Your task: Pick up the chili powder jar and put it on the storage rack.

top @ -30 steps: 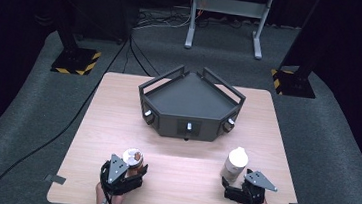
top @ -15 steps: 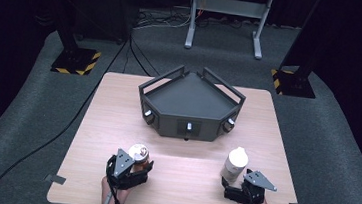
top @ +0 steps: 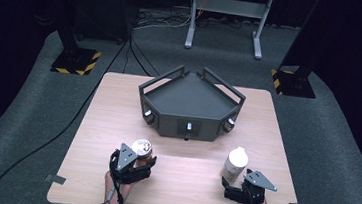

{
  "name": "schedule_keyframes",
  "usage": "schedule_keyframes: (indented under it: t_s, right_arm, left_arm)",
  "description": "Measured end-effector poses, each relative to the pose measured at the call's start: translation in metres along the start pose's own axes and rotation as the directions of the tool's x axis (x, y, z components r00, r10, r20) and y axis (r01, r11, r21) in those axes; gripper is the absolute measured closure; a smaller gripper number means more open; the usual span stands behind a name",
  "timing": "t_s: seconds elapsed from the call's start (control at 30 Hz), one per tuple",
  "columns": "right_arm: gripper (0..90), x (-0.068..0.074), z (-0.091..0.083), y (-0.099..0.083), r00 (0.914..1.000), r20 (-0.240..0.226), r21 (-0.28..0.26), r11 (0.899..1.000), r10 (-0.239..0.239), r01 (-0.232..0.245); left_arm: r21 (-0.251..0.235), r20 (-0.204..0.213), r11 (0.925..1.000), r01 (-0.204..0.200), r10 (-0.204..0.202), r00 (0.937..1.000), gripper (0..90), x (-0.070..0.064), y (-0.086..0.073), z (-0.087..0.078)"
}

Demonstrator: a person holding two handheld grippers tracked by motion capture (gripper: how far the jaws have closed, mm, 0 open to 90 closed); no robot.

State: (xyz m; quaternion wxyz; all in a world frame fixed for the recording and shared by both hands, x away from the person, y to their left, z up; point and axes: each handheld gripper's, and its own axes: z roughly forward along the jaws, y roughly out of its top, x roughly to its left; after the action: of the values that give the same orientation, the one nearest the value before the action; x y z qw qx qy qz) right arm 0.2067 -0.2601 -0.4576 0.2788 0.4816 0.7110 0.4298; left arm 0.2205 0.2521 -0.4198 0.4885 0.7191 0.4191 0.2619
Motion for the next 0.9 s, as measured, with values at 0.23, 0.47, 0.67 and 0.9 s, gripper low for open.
schedule_keyframes:
  t_s: [0.23,0.47,0.67,0.9]
  right_arm:
    - [0.0,0.000,0.000,0.000,1.0000,0.002,-0.001,1.000,0.001,-0.001]
    - [0.0,0.001,0.000,0.000,1.0000,0.003,0.001,1.000,0.001,-0.001]
    - [0.0,0.000,0.000,0.001,1.0000,0.002,0.004,1.000,0.001,-0.001]
    - [0.0,0.000,0.000,0.000,1.0000,0.003,0.002,1.000,0.002,-0.002]
  left_arm:
    - [0.000,0.004,1.0000,-0.005,0.005,1.0000,31.9,0.002,0.005,0.003]
    - [0.001,0.014,1.0000,-0.008,0.008,0.9999,32.0,0.004,0.009,0.009]
    - [0.002,0.021,0.9999,-0.016,0.016,0.9996,31.9,0.004,0.013,0.013]
    - [0.004,0.026,0.9998,-0.020,0.020,0.9995,32.0,0.005,0.016,0.015]
